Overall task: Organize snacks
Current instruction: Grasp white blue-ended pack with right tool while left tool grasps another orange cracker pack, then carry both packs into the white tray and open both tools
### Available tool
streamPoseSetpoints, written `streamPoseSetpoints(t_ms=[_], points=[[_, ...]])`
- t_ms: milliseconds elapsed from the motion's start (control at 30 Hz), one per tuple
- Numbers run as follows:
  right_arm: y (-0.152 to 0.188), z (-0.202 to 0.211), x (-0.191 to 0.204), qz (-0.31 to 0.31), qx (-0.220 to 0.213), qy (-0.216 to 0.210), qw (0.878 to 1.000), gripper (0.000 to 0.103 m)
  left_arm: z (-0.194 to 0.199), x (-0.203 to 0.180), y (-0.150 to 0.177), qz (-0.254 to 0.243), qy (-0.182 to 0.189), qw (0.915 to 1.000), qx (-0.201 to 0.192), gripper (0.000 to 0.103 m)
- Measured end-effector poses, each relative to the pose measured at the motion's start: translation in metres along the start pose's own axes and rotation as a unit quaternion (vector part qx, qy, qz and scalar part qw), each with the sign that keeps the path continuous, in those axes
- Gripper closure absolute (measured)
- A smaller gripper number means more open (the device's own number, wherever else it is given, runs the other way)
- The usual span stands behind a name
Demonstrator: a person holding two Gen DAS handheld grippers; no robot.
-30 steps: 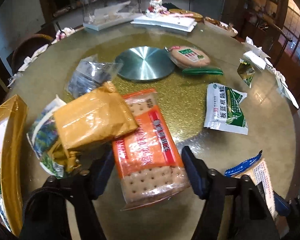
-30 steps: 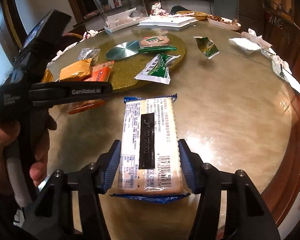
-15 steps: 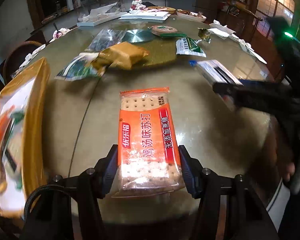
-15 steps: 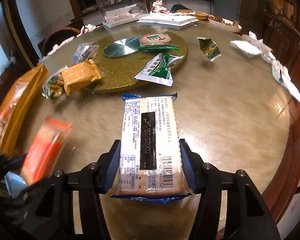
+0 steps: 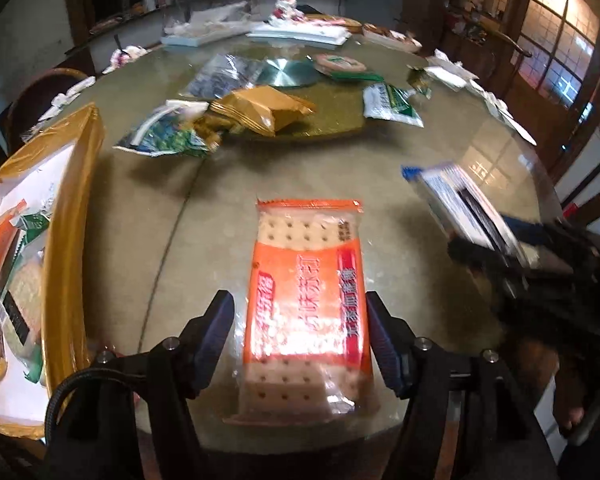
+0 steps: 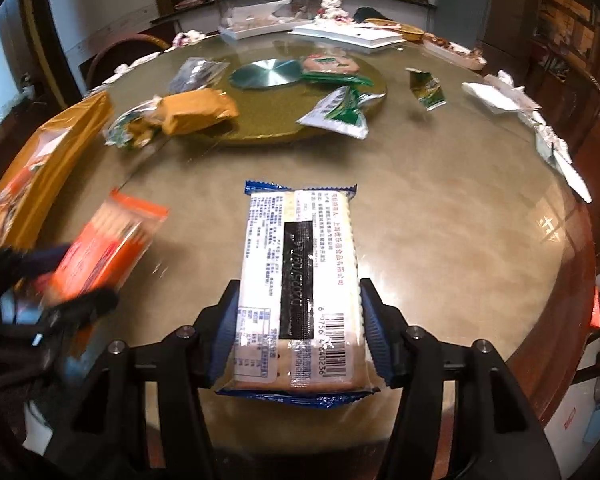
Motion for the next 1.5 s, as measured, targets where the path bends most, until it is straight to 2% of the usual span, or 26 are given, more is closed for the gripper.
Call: streamPoseSetpoints(t_ms=[100,133,233,300,433,500,567,667,800,1067,1267,1500], points=[[-0.004,-0.001,-0.002,-0.028,0.000,-0.022,0.999,0.034,0.000,0.000,0.000,-0.001,-0.008,0.9999,-0.008,0.041],[-0.006,-0.003,-0.002,-0.030,0.001,-0.019,0.999,0.034,0.000,0.000,0.000,-0.002,-0.010,0.9999,-0.013,0.047],[-0.011,-0.009,0.000,-0.019,-0.002,0.011,1.000,0.035,0.001,0.005,0.002,0.009,-0.015,0.9996,-0.021,0.048],[-0.010,-0.009,0.000,-0.010,-0.009,0.038,0.999,0.045,0.003,0.010,0.004,0.023,-0.012,0.9994,-0.021,0.048],[-0.007,-0.005,0.003,-0.014,-0.019,0.041,0.999,0.047,0.011,0.019,0.005,0.056,0.010,0.9979,-0.032,0.048],[-0.008,-0.004,0.009,-0.027,-0.025,0.011,0.999,0.047,0.018,0.023,0.005,0.067,0.015,0.9970,-0.036,0.048],[-0.010,0.001,0.024,-0.043,-0.035,-0.048,0.997,0.047,0.031,0.028,0.003,0.080,0.025,0.9955,-0.046,0.048],[-0.020,0.012,0.053,-0.020,-0.057,-0.072,0.996,0.047,0.059,0.046,-0.002,0.102,0.029,0.9912,-0.080,0.048],[-0.030,0.020,0.099,-0.001,-0.064,-0.130,0.989,0.047,0.083,0.084,-0.007,0.138,0.021,0.9851,-0.101,0.048],[-0.057,0.015,0.203,0.049,-0.055,-0.217,0.973,0.047,0.101,0.190,0.004,0.226,-0.038,0.9673,-0.108,0.048],[-0.067,-0.007,0.266,0.094,-0.035,-0.236,0.967,0.047,0.090,0.244,0.022,0.265,-0.086,0.9555,-0.097,0.048],[-0.073,-0.038,0.303,0.127,-0.015,-0.215,0.968,0.047,0.070,0.272,0.041,0.288,-0.089,0.9506,-0.073,0.048]])
Point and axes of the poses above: each gripper's, at about its wrist camera, not at the fingertips, and z roughly against the way its jaws point, x to its left, y to its underside, the point moved 9 cm from there along -z, roughly the way its jaws point, and after that the axes turned 9 degrees about -y, right-handed, at the moved point
